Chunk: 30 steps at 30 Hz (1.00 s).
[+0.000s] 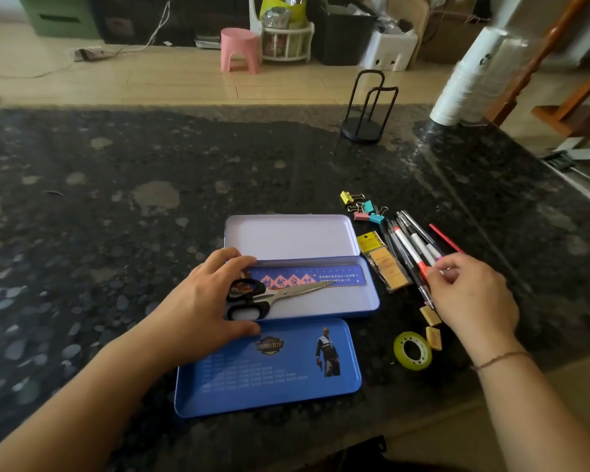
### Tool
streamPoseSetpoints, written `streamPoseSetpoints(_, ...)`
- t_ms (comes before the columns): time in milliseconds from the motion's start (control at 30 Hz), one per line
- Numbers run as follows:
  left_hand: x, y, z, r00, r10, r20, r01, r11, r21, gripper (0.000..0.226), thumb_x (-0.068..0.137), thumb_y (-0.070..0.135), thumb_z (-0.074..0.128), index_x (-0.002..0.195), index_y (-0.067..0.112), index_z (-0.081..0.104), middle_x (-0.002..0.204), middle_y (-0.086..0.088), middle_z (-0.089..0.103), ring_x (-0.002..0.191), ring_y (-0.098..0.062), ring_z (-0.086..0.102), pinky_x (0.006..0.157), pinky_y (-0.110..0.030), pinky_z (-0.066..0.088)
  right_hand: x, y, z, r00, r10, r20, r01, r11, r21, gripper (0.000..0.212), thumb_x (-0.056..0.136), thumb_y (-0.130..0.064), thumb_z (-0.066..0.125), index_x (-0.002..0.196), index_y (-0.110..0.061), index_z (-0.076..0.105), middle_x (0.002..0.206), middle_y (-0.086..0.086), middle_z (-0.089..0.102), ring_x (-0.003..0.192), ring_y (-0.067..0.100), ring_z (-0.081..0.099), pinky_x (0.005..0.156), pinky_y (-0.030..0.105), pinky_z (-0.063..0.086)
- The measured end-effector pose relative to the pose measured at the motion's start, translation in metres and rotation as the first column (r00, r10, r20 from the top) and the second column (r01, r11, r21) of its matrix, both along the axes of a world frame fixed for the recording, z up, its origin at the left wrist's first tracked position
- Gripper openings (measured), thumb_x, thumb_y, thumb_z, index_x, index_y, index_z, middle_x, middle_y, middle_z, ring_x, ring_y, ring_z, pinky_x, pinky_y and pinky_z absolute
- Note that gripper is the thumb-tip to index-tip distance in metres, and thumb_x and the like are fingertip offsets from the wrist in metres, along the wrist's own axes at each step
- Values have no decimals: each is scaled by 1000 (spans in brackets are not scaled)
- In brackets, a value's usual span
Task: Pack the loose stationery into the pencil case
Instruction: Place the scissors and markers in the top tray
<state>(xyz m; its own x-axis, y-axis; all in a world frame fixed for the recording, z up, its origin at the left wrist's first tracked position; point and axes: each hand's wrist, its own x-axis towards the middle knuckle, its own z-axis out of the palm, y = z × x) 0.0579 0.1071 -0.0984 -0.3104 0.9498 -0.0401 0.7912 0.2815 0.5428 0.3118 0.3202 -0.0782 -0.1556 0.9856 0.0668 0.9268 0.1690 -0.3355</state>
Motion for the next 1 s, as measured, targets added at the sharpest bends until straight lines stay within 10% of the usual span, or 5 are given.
streamPoseSetpoints(400,-4,-5,-1,999,-51,-6,51,999,-19,81,64,59,74,134,35,41,139,17,25,119,-13,44,99,-31,44,-9,7,0,999,-37,7,37,999,39,15,89,-32,63,98,-20,67,100,6,65,74,20,51,49,22,29)
streamPoseSetpoints(533,-1,-5,1,999,-37,-1,37,999,-31,77,67,65,68,133,36,42,139,16,23,121,-13,42,102,-34,42,-31,-18,12,947,187,-262,-178,982,55,7,89,-24,63,96,-23,61,89,-7,61,78,13,57,54,23,38)
streamPoseSetpoints(667,-1,-5,2,999,-50,-13,49,998,-46,68,70,63,67,130,39,46,142,15,21,124,-14,40,103,-32,41,-65,-49,2,836,535,-126,-531,845,61,5,88,-27,64,91,-27,60,93,-11,55,85,9,53,61,22,41)
streamPoseSetpoints(1000,-5,-8,5,999,-21,32,22,999,-26,56,76,57,64,127,38,51,144,17,29,122,-6,43,97,-18,38,-104,-68,-17,818,571,-68,-565,820,92,10,89,-33,62,93,-23,62,90,-6,59,83,13,55,64,30,51)
